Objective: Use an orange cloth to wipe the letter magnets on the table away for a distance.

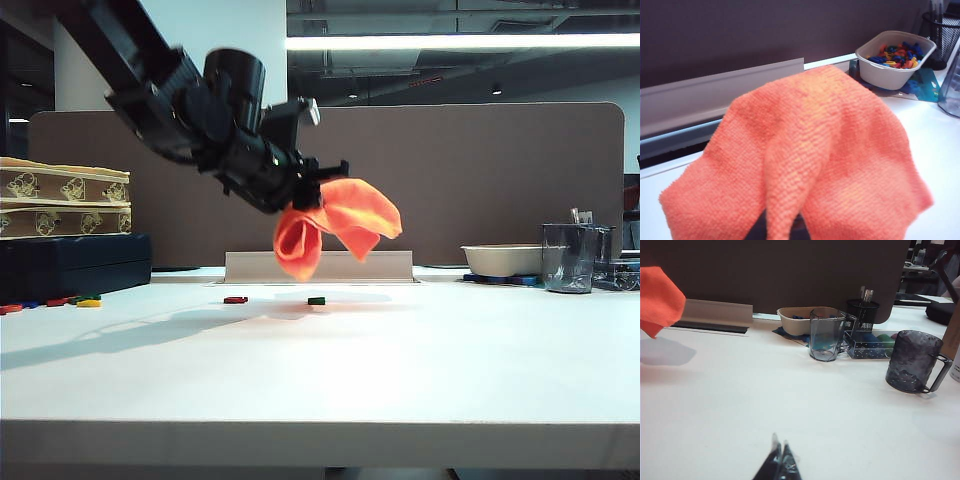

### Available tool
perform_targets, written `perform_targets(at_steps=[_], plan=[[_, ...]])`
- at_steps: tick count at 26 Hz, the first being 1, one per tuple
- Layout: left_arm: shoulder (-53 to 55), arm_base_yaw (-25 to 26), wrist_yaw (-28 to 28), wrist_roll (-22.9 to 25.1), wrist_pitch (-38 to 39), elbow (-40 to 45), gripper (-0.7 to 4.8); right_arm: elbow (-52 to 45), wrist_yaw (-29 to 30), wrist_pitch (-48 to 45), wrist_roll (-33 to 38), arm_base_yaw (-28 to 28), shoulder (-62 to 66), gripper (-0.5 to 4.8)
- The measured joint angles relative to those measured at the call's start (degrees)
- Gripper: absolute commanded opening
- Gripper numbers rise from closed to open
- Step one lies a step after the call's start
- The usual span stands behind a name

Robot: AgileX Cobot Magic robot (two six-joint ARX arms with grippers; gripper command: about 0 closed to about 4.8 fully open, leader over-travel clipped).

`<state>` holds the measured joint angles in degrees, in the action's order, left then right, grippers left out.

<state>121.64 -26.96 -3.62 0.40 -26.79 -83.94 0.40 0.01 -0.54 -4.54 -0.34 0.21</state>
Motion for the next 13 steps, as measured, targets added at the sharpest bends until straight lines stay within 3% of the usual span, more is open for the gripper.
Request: perform_targets(at_steps=[8, 10, 13], plan=[[6.8, -1.0, -3.8, -7.4, -8.2, -0.1, -0.06, 0.0, 0.0, 0.0, 0.0, 0.0, 0.0, -0.05], [8.2, -1.4, -5.0, -9.6, -7.8, -1.8, -0.06, 0.0, 0.0, 0.0, 0.0, 0.0, 0.0, -0.05], [8.9, -2.0, -4.7, -10.4, -0.7, -4.7, -0.06, 0.0, 0.0, 0.0, 0.0, 0.0, 0.0, -0.05]])
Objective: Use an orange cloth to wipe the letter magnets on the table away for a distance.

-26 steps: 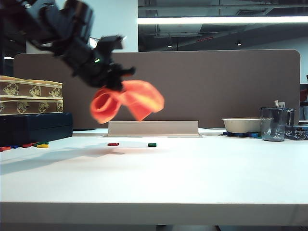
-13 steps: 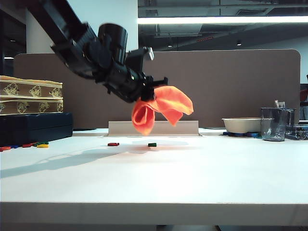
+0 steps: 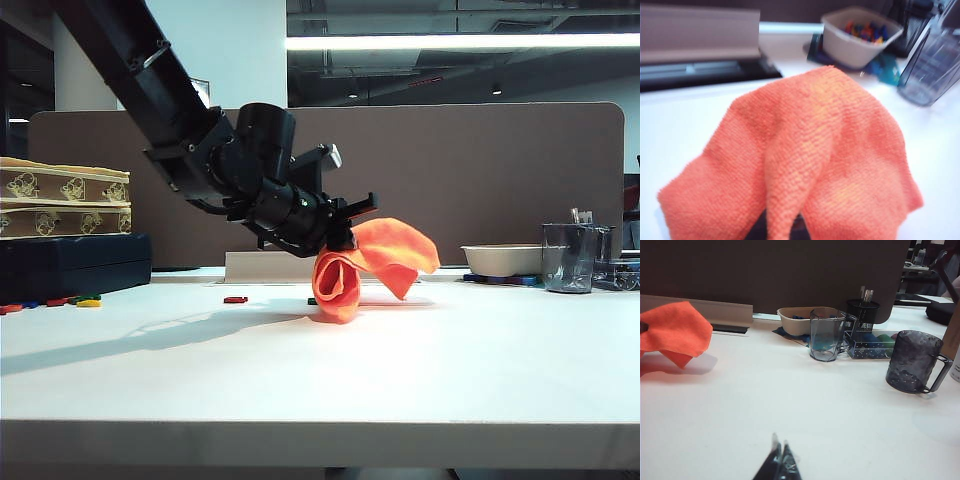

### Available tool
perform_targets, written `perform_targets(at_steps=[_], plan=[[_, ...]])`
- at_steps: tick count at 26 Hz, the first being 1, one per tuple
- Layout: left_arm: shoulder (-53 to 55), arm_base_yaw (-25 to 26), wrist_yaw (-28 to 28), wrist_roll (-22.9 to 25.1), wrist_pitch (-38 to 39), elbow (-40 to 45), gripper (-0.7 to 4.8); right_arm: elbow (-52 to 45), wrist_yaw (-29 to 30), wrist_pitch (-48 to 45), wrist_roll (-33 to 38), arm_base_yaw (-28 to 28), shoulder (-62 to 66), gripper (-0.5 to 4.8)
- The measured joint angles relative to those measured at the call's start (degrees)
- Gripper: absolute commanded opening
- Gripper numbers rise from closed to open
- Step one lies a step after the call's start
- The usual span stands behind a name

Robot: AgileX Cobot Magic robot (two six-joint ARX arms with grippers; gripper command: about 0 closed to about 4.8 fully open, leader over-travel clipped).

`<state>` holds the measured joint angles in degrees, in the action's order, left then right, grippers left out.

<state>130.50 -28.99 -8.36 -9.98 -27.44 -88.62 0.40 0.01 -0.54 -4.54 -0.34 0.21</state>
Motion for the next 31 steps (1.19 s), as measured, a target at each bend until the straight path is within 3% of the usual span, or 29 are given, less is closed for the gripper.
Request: perform_targets(at_steps=[8, 17, 31], plan=[[0.0, 0.1, 9.1, 0.2, 13.0, -1.0, -0.06, 0.0, 0.0, 0.0, 0.0, 0.0, 0.0, -0.05], [0.0, 2.4, 15.3, 4.0, 17.1, -1.0, -0.06, 0.0, 0.0, 0.0, 0.0, 0.0, 0.0, -0.05], [-1.0, 13.4, 16.2, 4.0, 20.5, -1.0, -0.06, 0.0, 0.0, 0.0, 0.0, 0.0, 0.0, -0.05]])
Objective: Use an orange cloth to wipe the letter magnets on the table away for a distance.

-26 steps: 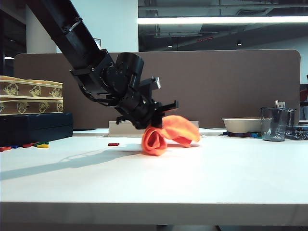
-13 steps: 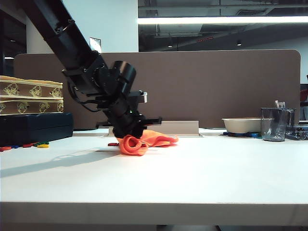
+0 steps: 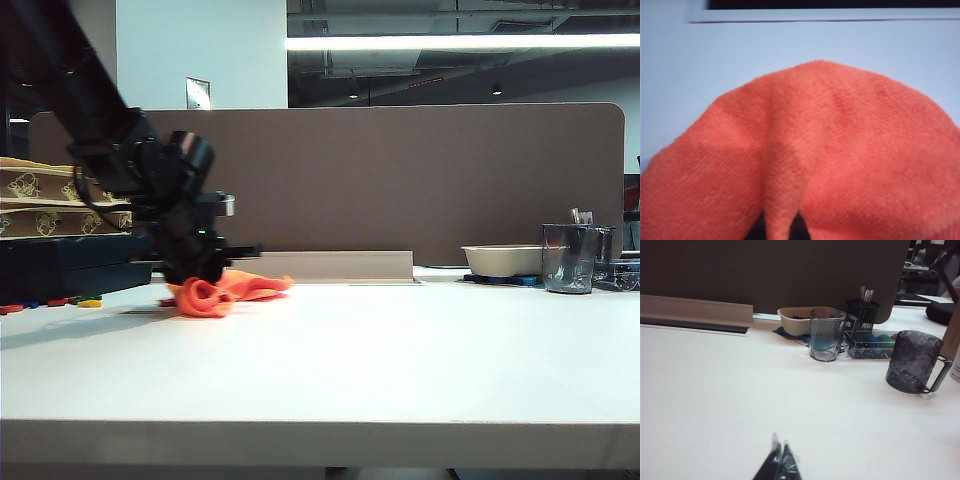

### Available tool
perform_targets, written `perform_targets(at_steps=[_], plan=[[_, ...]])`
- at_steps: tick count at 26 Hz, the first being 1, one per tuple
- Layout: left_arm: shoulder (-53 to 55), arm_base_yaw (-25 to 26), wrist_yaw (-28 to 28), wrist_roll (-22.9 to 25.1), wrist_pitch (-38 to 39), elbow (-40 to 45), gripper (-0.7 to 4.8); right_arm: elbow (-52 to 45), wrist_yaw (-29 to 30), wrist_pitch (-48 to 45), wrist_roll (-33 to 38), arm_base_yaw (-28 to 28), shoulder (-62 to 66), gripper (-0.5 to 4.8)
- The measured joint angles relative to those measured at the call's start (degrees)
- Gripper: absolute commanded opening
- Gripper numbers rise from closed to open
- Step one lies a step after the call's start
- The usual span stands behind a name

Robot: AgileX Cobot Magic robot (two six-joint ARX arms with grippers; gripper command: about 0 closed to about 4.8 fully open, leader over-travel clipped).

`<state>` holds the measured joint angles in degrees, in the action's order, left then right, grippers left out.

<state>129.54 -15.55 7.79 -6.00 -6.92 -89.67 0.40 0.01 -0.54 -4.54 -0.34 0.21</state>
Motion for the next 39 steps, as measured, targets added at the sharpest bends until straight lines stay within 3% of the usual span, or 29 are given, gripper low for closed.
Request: perform_targets(at_steps=[10, 14, 18, 28, 32, 39], plan=[[-1.1, 11.9, -1.3, 0.0, 3.3, -0.1, -0.06, 0.0, 0.0, 0.0, 0.0, 0.0, 0.0, -0.05], [-2.6, 12.7, -3.7, 3.0, 4.4, 0.0, -0.06, 0.0, 0.0, 0.0, 0.0, 0.0, 0.0, -0.05], [-5.7, 12.2, -5.3, 7.7, 2.8, 0.0, -0.06, 0.0, 0.0, 0.0, 0.0, 0.0, 0.0, -0.05], [-17.1, 8.4, -10.3, 9.0, 3.1, 0.0, -0.06, 0.0, 0.0, 0.0, 0.0, 0.0, 0.0, -0.05], [-23.9, 4.2, -11.3, 9.4, 8.0, 0.8, -0.06, 0.0, 0.0, 0.0, 0.0, 0.0, 0.0, -0.05], [-34.1, -1.8, -12.9, 13.1, 8.9, 5.9, -0.06, 0.0, 0.0, 0.0, 0.0, 0.0, 0.0, -0.05]])
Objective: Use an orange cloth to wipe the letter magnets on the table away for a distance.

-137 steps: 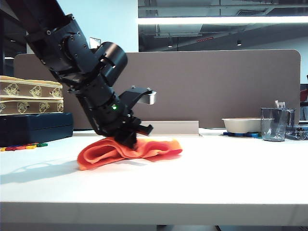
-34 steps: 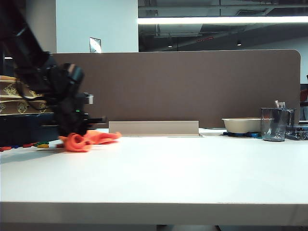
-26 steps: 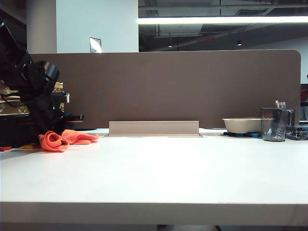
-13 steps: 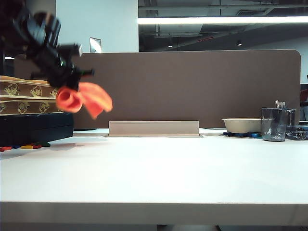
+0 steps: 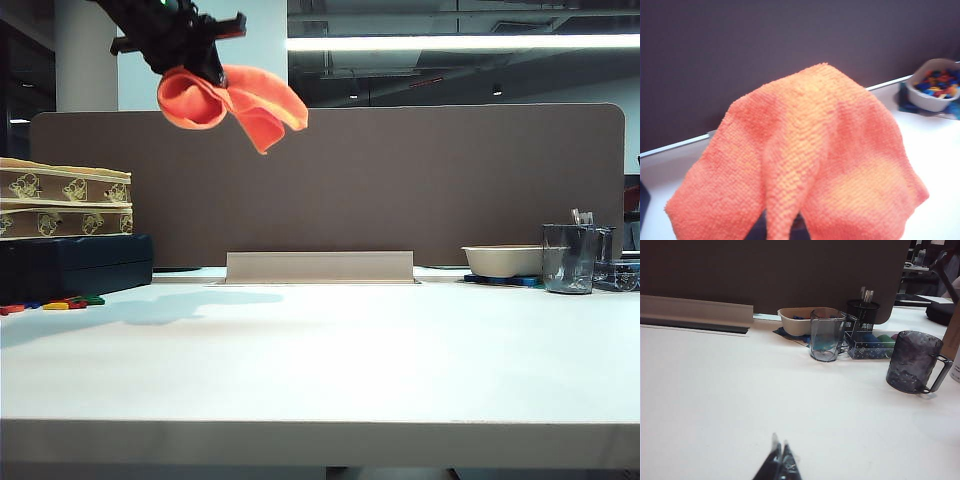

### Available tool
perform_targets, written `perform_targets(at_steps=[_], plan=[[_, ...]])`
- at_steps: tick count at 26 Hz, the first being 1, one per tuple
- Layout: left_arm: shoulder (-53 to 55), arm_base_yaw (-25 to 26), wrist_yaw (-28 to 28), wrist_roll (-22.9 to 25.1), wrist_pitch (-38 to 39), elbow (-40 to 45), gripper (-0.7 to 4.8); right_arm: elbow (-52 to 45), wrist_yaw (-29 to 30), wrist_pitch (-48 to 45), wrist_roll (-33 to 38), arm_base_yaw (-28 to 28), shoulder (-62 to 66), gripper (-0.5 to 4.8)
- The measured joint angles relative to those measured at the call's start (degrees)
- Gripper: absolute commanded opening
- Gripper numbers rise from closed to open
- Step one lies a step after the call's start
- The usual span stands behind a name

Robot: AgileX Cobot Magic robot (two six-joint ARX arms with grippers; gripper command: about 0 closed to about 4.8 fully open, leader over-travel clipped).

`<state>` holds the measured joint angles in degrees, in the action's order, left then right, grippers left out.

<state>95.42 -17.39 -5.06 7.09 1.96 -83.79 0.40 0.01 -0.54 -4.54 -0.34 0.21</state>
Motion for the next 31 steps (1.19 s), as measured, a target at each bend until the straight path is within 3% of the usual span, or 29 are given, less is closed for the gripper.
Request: perform_targets(at_steps=[10, 22, 27, 29, 31], plan=[[-7.3, -7.5, -1.2, -0.1, 1.4, 13.8, -0.06, 0.0, 0.0, 0.0, 0.0, 0.0, 0.0, -0.05], [-9.3, -21.7, -1.2, -4.2, -10.4, 34.0, -0.06, 0.0, 0.0, 0.0, 0.0, 0.0, 0.0, -0.05], [-9.3, -22.6, -1.0, -4.2, -11.3, 37.9, -0.03, 0.0, 0.0, 0.0, 0.0, 0.0, 0.0, -0.05], [-9.3, -22.4, -0.9, -4.2, -11.0, 39.0, 0.59, 0.0, 0.0, 0.0, 0.0, 0.0, 0.0, -0.05], [-9.3, -22.4, -0.9, -4.2, -10.9, 39.7, 1.80, 0.0, 0.0, 0.0, 0.0, 0.0, 0.0, -0.05]])
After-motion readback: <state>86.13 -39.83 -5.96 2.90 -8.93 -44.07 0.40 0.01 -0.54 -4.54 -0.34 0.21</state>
